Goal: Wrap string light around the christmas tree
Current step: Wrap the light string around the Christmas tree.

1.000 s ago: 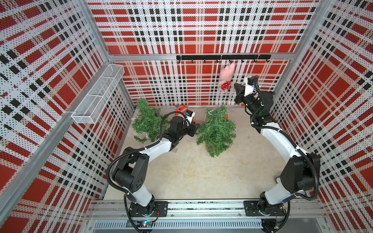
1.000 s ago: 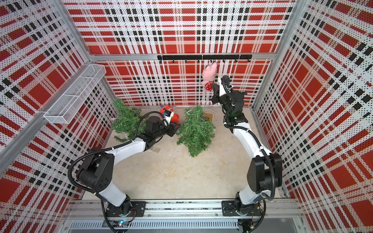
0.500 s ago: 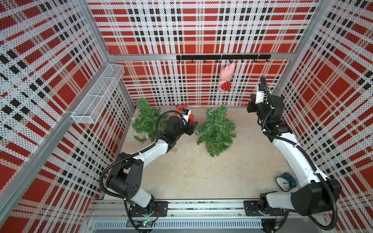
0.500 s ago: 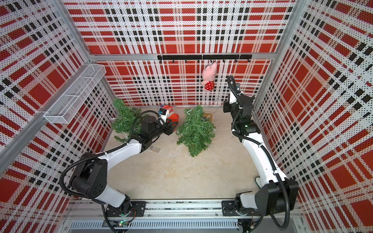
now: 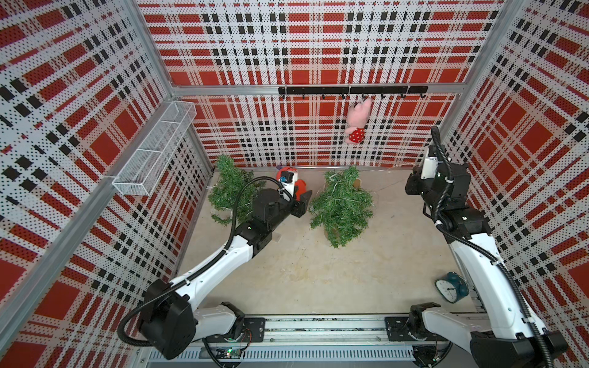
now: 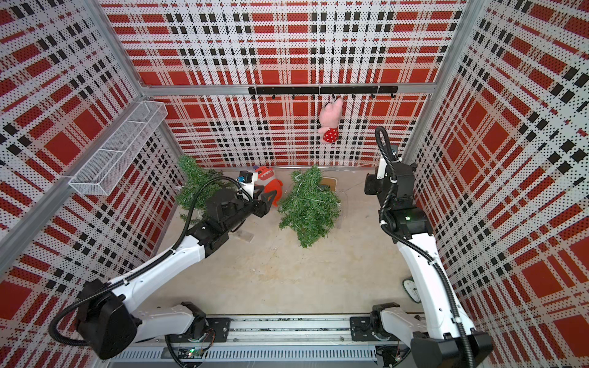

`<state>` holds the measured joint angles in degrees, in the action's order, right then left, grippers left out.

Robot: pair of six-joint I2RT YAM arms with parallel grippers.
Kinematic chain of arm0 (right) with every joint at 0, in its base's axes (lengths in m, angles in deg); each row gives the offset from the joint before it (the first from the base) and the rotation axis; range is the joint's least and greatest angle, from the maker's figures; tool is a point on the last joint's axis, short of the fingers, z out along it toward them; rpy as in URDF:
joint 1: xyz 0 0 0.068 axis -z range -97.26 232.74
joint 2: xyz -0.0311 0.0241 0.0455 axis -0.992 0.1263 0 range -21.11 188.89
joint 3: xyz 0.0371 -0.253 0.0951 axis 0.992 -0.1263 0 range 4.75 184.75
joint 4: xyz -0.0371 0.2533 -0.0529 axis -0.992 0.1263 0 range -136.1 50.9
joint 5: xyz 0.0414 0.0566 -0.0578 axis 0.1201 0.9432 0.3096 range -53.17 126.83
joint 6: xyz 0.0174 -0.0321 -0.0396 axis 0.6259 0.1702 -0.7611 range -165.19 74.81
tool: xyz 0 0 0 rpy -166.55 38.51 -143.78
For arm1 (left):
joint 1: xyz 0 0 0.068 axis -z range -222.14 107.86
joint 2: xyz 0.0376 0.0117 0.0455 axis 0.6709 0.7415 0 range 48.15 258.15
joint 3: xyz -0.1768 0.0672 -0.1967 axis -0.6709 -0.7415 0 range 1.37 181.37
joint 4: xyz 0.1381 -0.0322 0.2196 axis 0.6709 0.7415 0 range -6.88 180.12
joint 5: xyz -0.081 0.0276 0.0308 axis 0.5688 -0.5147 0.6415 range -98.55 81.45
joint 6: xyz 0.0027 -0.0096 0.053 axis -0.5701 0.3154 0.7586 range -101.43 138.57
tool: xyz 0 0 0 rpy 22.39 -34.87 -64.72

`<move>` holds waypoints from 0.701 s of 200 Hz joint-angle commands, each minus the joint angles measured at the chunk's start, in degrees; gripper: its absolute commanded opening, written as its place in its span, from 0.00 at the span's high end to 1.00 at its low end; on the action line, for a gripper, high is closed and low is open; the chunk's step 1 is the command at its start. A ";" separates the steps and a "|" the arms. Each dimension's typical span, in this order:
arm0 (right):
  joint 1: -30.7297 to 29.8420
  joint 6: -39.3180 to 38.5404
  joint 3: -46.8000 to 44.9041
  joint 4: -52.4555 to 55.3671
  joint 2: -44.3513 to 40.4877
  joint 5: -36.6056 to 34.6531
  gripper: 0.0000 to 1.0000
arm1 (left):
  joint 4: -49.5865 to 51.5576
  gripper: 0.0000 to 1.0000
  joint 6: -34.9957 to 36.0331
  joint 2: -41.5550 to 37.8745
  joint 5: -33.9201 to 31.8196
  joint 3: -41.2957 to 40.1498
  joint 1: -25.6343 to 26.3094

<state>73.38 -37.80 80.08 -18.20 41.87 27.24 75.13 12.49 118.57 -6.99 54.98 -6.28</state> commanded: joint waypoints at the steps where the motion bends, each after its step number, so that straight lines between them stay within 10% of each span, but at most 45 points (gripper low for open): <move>1: -0.74 4.50 2.14 8.73 -2.77 10.28 1.00 | 2.81 0.36 2.63 -4.15 -4.94 -2.04 8.30; 53: -8.53 10.23 -5.37 0.34 -9.05 34.25 1.00 | -13.02 0.27 3.23 0.58 -10.44 -6.61 24.31; 140: -17.67 14.52 -8.28 -13.73 -0.61 43.98 1.00 | -32.44 0.27 -1.54 7.26 -4.32 -5.15 19.89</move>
<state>57.79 -25.27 72.87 -25.65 40.03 67.77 53.74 15.00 125.91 -14.35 51.46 16.45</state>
